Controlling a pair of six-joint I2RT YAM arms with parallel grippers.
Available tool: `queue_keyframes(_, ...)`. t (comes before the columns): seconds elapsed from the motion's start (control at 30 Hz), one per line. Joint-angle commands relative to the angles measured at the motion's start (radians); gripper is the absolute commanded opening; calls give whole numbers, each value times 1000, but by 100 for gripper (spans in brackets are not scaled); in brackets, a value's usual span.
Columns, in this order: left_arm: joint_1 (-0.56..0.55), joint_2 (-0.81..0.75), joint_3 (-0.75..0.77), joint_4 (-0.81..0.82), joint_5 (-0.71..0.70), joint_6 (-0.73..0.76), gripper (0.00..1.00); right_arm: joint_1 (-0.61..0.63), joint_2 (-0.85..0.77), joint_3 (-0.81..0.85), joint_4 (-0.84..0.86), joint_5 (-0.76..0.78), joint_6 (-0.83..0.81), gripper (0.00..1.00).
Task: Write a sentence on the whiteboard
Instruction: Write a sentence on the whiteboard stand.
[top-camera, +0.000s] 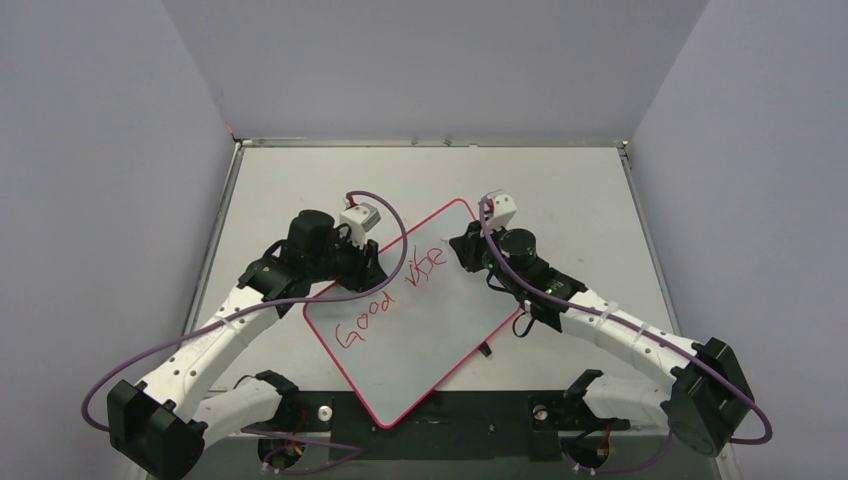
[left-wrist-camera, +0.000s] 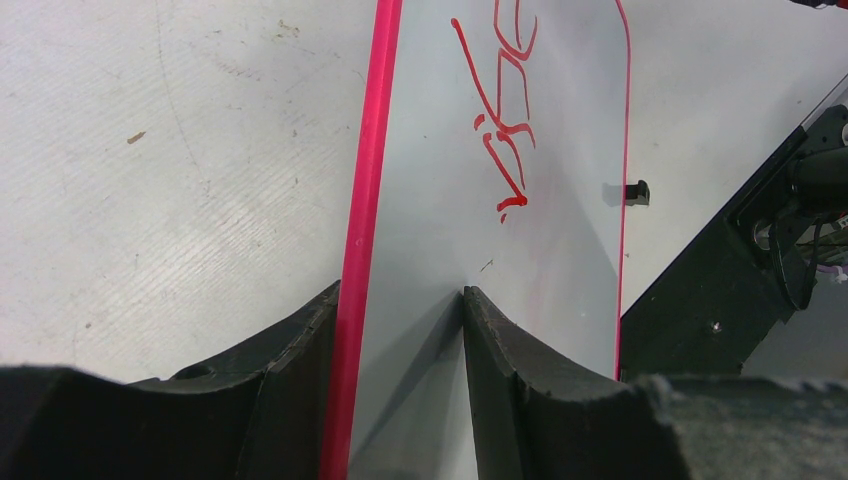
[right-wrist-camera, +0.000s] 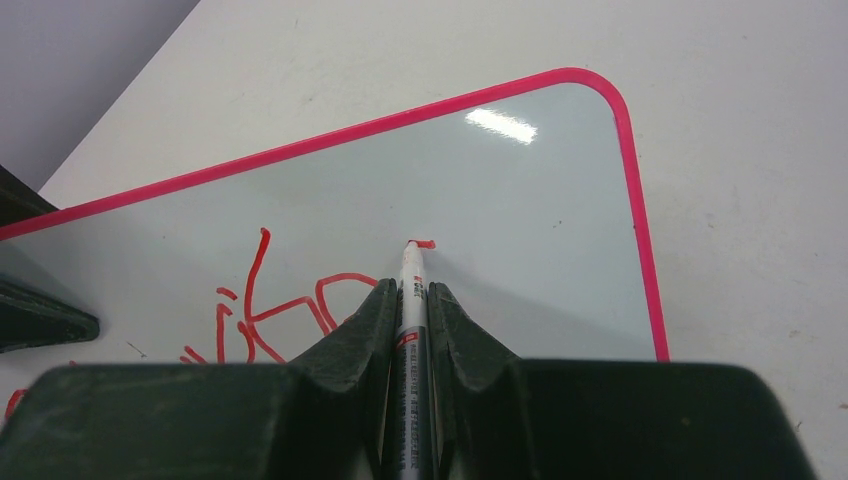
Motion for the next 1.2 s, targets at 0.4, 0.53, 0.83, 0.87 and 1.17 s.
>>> queue_keyframes(0.4,8,-35,11,63,-53,54,0,9,-38,-60,23,-30,1,0)
queue_keyframes(0.53,7,-37,11,63,-53,53,0,7,-50,-60,-1,25,-1,0)
queue_keyframes(0.83,7,-36,10,63,-52,52,0,-1,-61,-58,-37,86,-5,0)
queue_keyframes(0.87,8,-37,10,63,-51,52,0,-1,-61,-58,-38,88,-4,0)
queue_keyframes(1.17,8,-37,11,65,-50,52,0,-2,-75,-62,-61,88,-4,0)
